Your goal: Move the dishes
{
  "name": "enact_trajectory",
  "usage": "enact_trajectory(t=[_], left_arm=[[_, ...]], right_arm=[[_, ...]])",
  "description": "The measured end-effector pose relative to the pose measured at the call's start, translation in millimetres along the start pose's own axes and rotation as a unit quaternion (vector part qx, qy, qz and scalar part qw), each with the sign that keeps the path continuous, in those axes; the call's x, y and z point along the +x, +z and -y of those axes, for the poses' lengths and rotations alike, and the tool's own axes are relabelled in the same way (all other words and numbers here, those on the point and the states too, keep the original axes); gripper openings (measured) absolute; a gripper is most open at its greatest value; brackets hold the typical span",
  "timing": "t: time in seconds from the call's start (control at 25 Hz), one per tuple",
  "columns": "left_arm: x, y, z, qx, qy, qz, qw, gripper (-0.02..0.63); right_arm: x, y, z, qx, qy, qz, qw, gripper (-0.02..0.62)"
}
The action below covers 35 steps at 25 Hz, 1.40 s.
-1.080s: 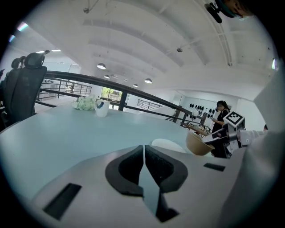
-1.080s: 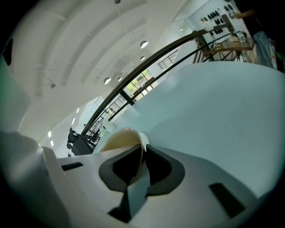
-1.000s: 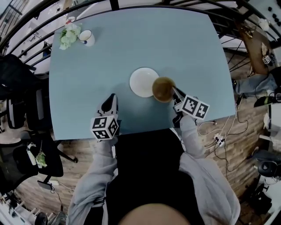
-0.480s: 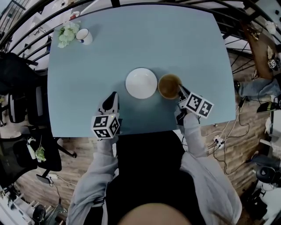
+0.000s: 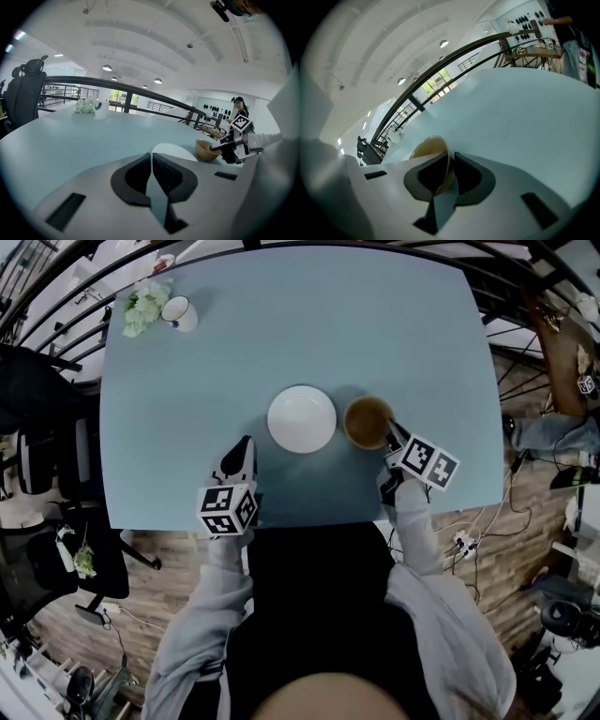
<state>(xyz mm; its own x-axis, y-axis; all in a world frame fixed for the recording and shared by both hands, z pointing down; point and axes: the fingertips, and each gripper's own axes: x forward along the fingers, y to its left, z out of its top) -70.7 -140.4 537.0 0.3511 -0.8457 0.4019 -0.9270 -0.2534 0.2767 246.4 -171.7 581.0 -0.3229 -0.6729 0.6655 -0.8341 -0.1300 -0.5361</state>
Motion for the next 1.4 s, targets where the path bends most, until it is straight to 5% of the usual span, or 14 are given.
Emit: enact_trajectory(t=[0.44,0.72,0.84,1.4], left_arm=[[3.7,-1.9,0.7,-0.002,-0.005,-0.004,1.0000,0.025],[-0.1,0.6,-4.3,-0.002,-0.003,0.001,1.0000,0.025],[-4.7,2.6,-5.4,-0.001,0.000,0.006,1.0000,0.026],[-44.3,30.1,-3.6,0.015,0.018,0.063,0.9977,0.025]], right_arm=[[0.3,4.7,9.8,0.006,-0.019,0.005,1.000,0.053],[-6.4,20.3,-4.9,-0.028,0.012,0.060,0.998,0.285],[-13.3,24.4,-9.4,-0.061,0.020,0.083,0.995,0.335],[-70.8,58.6,-116.7,-0.226,0.113,0.180,0.951,0.387]])
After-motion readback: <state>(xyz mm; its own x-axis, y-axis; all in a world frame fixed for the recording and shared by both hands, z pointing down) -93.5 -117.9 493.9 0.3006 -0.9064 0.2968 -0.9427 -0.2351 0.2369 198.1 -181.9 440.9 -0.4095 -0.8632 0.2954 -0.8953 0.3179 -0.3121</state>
